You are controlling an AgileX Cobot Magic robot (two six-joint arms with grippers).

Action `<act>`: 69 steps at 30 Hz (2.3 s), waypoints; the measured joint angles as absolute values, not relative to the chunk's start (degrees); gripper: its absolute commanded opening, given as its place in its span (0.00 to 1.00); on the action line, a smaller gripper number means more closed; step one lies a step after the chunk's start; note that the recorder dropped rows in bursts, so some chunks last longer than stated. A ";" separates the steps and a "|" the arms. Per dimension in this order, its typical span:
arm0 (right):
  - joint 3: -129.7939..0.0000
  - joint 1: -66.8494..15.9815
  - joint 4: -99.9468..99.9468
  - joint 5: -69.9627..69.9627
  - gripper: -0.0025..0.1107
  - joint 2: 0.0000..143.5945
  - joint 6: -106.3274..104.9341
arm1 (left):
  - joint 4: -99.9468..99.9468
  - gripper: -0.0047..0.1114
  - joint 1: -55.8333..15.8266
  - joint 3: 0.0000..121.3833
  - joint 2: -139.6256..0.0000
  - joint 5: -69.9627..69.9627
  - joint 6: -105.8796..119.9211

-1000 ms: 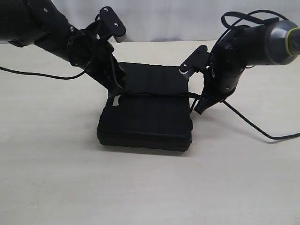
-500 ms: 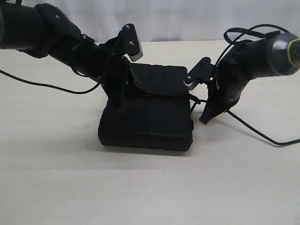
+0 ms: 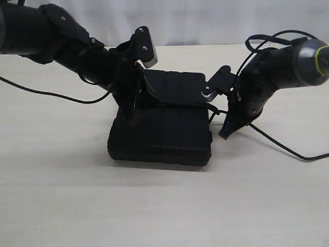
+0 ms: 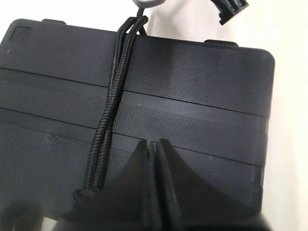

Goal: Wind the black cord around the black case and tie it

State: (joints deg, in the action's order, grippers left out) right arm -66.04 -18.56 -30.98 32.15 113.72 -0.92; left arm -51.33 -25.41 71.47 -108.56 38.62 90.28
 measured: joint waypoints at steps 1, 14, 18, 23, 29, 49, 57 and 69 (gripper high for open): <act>-66.04 -18.56 -30.85 32.10 0.23 113.72 -0.92 | -51.33 0.04 -25.41 71.47 -108.56 38.62 90.28; -68.04 -18.52 -27.86 39.96 0.47 104.76 -0.83 | -51.33 0.04 -25.41 71.47 -108.56 39.25 90.28; -68.04 -18.00 -27.46 45.44 0.47 102.80 -0.83 | -51.33 0.04 -25.41 71.47 -108.56 39.48 90.28; -64.31 -16.31 -23.91 47.95 0.47 102.87 -4.08 | -51.33 0.04 -25.41 71.47 -108.56 39.48 90.28; -58.42 -14.64 -27.03 43.72 0.47 103.84 -2.27 | -51.33 0.04 -25.41 71.47 -108.56 39.87 90.28; -57.98 -11.61 -60.91 39.56 0.06 113.22 12.41 | -51.33 0.04 -25.41 71.47 -108.56 39.31 90.16; -58.96 -11.61 -63.52 39.92 0.45 113.22 15.08 | -51.33 0.04 -25.41 71.47 -108.56 39.31 90.16; -63.03 -27.99 -59.38 48.58 0.42 97.51 20.45 | -50.84 0.04 -25.41 70.92 -101.57 39.52 78.90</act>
